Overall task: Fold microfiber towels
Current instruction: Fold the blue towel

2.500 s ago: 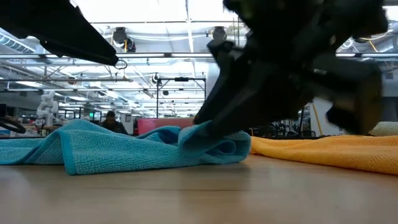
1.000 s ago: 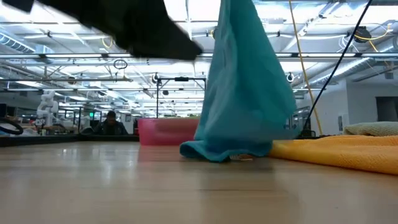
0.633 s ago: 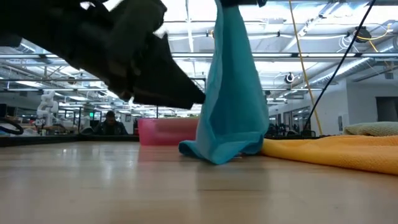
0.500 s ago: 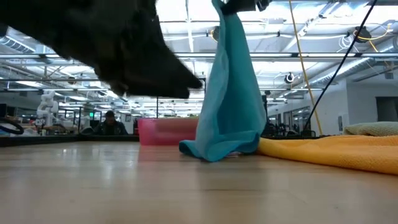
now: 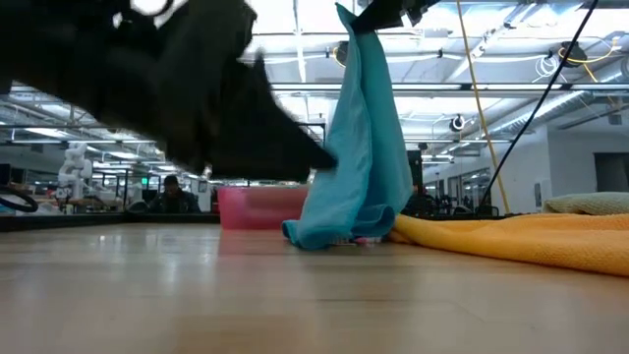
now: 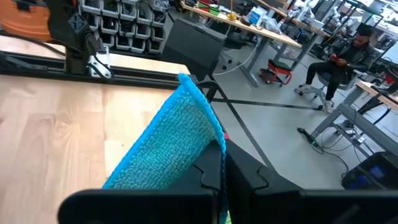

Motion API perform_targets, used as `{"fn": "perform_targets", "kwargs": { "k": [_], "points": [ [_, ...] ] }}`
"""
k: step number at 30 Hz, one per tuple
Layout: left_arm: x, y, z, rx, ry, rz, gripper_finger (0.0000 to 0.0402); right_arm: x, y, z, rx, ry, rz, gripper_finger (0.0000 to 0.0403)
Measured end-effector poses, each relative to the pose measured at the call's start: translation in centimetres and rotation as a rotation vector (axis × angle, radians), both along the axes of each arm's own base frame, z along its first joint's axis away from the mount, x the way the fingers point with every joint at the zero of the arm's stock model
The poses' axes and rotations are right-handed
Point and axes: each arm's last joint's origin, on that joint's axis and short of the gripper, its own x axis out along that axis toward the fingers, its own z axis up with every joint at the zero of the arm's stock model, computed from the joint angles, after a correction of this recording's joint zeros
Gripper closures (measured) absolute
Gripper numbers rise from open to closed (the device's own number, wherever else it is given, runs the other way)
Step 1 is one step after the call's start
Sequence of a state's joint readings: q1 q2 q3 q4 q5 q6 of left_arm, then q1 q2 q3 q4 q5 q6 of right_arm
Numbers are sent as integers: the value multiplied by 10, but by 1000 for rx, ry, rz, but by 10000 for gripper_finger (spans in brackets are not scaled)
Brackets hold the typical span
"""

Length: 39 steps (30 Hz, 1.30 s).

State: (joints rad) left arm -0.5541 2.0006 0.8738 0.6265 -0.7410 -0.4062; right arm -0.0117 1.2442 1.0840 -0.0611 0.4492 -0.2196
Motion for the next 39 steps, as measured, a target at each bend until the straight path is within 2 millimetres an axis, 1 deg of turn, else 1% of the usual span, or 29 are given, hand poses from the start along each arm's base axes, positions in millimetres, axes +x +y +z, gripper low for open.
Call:
{"fn": "perform_targets", "kwargs": {
  "k": [3, 5, 7, 10, 12, 15, 17, 19, 21, 23, 25, 27, 28, 29, 33, 35, 39],
  "points": [
    [2, 2, -19, 161, 58, -36, 94, 0, -1, 0, 2, -1, 0, 403],
    [4, 5, -25, 243, 100, -57, 88, 0, -1, 0, 2, -1, 0, 403],
    [6, 9, -29, 282, 119, -60, 86, 0, -1, 0, 7, -4, -1, 403],
    [10, 15, -28, 353, 143, -81, 92, 0, -1, 0, 15, -7, -4, 403],
    [16, 18, -26, 387, 151, -126, 101, 0, -1, 0, 17, -7, -5, 403],
    [25, 23, -23, 399, 179, -190, 115, 0, -3, 0, 31, -12, -18, 403],
    [30, 28, -22, 400, 222, -196, 126, 0, -5, 0, 37, -15, -25, 403],
    [33, 31, -22, 407, 260, -179, 146, -1, -6, -1, 44, -10, -31, 403],
    [34, 33, -22, 414, 289, -148, 181, -1, -6, -3, 53, 5, -34, 403],
    [34, 35, -22, 429, 298, -109, 235, -2, -6, -5, 65, 21, -36, 403],
    [32, 35, -18, 467, 296, -61, 302, -3, -5, -6, 80, 34, -37, 403],
    [28, 36, -10, 513, 312, -35, 368, -3, -4, -9, 111, 58, -16, 403],
    [26, 35, -4, 520, 309, -29, 383, -4, -3, -10, 131, 66, 1, 403],
    [25, 34, 5, 522, 297, -17, 386, -4, -1, -12, 150, 74, 21, 403],
    [10, 27, 53, 529, 238, 24, 386, -3, 11, -13, 199, 80, 98, 403],
    [-5, 23, 75, 554, 233, 33, 394, -3, 19, -12, 206, 71, 140, 403],
    [-36, 15, 131, 533, 115, 55, 393, -2, 37, -1, 189, -19, 230, 403]
  ]
}}
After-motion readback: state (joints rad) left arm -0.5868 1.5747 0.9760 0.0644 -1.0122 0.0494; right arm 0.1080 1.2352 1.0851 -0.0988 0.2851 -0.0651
